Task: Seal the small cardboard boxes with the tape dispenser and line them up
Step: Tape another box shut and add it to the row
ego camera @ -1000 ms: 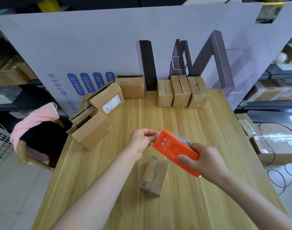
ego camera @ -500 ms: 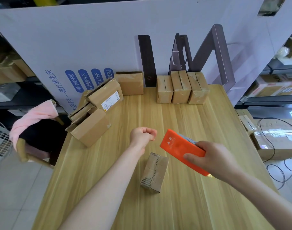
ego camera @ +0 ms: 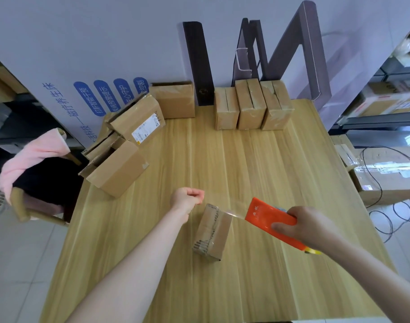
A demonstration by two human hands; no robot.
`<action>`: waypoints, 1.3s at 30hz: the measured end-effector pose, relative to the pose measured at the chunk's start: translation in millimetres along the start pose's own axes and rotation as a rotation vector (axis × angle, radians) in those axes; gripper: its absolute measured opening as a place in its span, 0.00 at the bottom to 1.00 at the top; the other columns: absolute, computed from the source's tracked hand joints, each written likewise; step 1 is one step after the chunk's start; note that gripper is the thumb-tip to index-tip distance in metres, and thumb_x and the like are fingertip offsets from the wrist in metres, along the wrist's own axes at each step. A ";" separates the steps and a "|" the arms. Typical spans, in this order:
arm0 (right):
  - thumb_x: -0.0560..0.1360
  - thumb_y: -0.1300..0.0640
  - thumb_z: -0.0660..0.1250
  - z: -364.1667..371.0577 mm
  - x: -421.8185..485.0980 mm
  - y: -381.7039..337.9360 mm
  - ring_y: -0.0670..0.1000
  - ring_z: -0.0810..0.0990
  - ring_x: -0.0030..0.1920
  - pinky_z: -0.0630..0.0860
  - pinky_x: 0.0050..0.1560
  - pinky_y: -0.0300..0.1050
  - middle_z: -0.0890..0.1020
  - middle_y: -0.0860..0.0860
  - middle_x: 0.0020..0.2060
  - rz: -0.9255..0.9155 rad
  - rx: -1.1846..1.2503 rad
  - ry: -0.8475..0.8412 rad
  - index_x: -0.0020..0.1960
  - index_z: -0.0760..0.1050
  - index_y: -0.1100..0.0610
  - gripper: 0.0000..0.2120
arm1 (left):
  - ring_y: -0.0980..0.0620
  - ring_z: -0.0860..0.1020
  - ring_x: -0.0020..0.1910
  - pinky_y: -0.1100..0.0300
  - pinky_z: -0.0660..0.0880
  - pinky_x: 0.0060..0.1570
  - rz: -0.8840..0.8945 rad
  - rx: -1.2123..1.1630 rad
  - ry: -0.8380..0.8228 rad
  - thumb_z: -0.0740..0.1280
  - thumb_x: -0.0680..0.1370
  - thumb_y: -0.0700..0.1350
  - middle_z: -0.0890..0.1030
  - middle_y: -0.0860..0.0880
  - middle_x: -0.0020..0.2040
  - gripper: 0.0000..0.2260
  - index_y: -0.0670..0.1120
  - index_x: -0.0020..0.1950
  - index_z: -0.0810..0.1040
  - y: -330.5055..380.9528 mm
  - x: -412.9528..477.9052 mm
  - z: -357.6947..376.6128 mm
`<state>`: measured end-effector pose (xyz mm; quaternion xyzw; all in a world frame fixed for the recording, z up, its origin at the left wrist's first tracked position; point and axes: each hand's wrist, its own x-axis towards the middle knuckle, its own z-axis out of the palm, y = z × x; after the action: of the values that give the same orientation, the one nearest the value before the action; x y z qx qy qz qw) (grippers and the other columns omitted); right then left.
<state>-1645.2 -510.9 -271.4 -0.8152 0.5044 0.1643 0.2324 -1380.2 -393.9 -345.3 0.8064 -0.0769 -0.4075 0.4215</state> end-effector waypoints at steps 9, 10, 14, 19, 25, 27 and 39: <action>0.70 0.34 0.65 32.4 31.0 -12.3 0.47 0.78 0.38 0.65 0.28 0.38 0.77 0.44 0.35 0.029 -0.049 -0.027 0.45 0.75 0.50 0.20 | 0.57 0.79 0.41 0.58 0.75 0.53 -0.092 -0.012 0.076 0.70 0.75 0.34 0.83 0.48 0.49 0.06 0.46 0.43 0.82 -34.9 25.7 21.8; 0.69 0.34 0.65 35.5 33.3 -14.9 0.48 0.78 0.38 0.65 0.28 0.37 0.77 0.44 0.35 0.028 -0.055 -0.030 0.45 0.75 0.50 0.20 | 0.57 0.79 0.41 0.59 0.74 0.51 -0.094 -0.016 0.083 0.69 0.75 0.35 0.83 0.48 0.49 0.06 0.45 0.44 0.82 -37.5 25.2 25.6; 0.70 0.36 0.65 46.0 38.0 -29.4 0.48 0.76 0.35 0.65 0.27 0.38 0.75 0.44 0.32 0.013 -0.058 -0.024 0.42 0.73 0.51 0.18 | 0.53 0.77 0.49 0.64 0.71 0.47 -0.057 0.047 0.130 0.64 0.78 0.37 0.82 0.51 0.52 0.10 0.46 0.51 0.83 -46.1 19.1 38.8; 0.70 0.36 0.64 46.3 36.1 -36.1 0.49 0.76 0.35 0.65 0.27 0.38 0.77 0.45 0.34 0.008 -0.098 0.019 0.44 0.74 0.51 0.18 | 0.45 0.71 0.68 0.50 0.69 0.66 -0.077 0.147 0.231 0.64 0.79 0.51 0.70 0.46 0.70 0.27 0.44 0.75 0.63 -59.9 11.3 43.1; 0.72 0.37 0.63 41.6 34.1 -47.7 0.49 0.77 0.35 0.66 0.28 0.39 0.77 0.46 0.34 -0.032 -0.146 0.041 0.42 0.73 0.51 0.17 | 0.59 0.75 0.58 0.67 0.68 0.56 0.185 -0.085 0.264 0.64 0.80 0.47 0.79 0.54 0.59 0.13 0.45 0.63 0.78 -75.6 -29.1 62.3; 0.73 0.38 0.62 38.8 32.8 -53.4 0.49 0.77 0.36 0.68 0.30 0.39 0.77 0.46 0.34 -0.045 -0.175 0.025 0.39 0.68 0.48 0.14 | 0.59 0.73 0.58 0.67 0.67 0.57 0.202 -0.062 0.248 0.64 0.80 0.46 0.78 0.54 0.59 0.14 0.45 0.64 0.77 -80.9 -26.1 64.1; 0.74 0.39 0.62 54.8 53.1 -63.4 0.52 0.81 0.44 0.71 0.38 0.41 0.77 0.46 0.38 -0.086 -0.120 0.015 0.66 0.69 0.35 0.20 | 0.63 0.76 0.46 0.78 0.68 0.40 0.098 -0.184 0.309 0.68 0.78 0.47 0.78 0.59 0.46 0.07 0.44 0.51 0.77 -83.4 -24.8 64.0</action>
<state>-1566.9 -496.4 -330.4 -0.8498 0.4598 0.1783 0.1861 -1460.9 -369.0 -412.6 0.8127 -0.0129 -0.2631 0.5198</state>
